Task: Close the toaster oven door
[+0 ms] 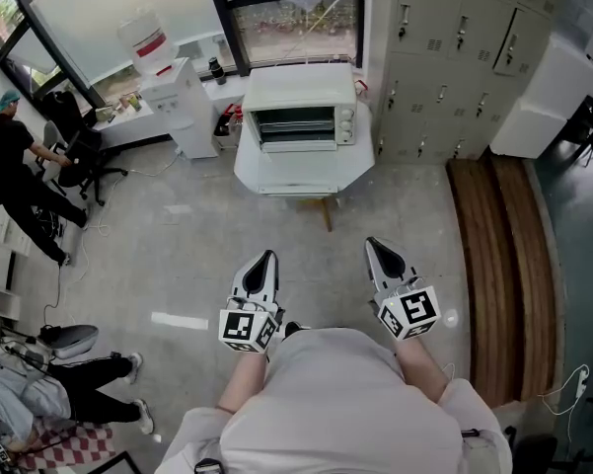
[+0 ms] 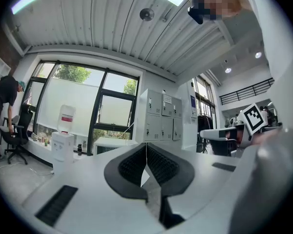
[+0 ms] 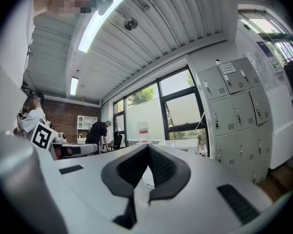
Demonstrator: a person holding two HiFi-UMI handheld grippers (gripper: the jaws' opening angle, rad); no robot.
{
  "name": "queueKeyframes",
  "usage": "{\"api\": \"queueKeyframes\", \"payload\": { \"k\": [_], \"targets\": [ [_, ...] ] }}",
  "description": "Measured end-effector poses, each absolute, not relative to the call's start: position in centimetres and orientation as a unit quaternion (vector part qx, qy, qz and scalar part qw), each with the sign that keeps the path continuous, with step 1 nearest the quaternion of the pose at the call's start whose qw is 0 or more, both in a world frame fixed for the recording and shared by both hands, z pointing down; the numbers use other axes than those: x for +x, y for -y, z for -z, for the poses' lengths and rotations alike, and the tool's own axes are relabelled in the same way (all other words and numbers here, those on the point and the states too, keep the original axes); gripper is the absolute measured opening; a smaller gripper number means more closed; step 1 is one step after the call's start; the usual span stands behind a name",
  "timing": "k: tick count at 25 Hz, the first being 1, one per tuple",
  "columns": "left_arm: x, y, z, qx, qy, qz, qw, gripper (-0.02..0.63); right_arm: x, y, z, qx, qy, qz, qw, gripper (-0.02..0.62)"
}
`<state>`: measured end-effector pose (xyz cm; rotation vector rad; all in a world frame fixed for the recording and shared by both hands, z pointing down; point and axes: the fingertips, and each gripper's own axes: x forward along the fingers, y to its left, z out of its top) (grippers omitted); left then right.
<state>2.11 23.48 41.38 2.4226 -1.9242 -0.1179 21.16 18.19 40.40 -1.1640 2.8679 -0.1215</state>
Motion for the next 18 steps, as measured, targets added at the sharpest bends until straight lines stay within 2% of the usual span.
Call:
{"api": "queueKeyframes", "payload": {
  "k": [18],
  "targets": [
    [1.3,-22.0,-41.8,0.772,0.633,0.047,0.036,0.021,21.2,-16.4,-40.5,-0.379,-0.925,0.031,0.011,0.008]
  ]
}}
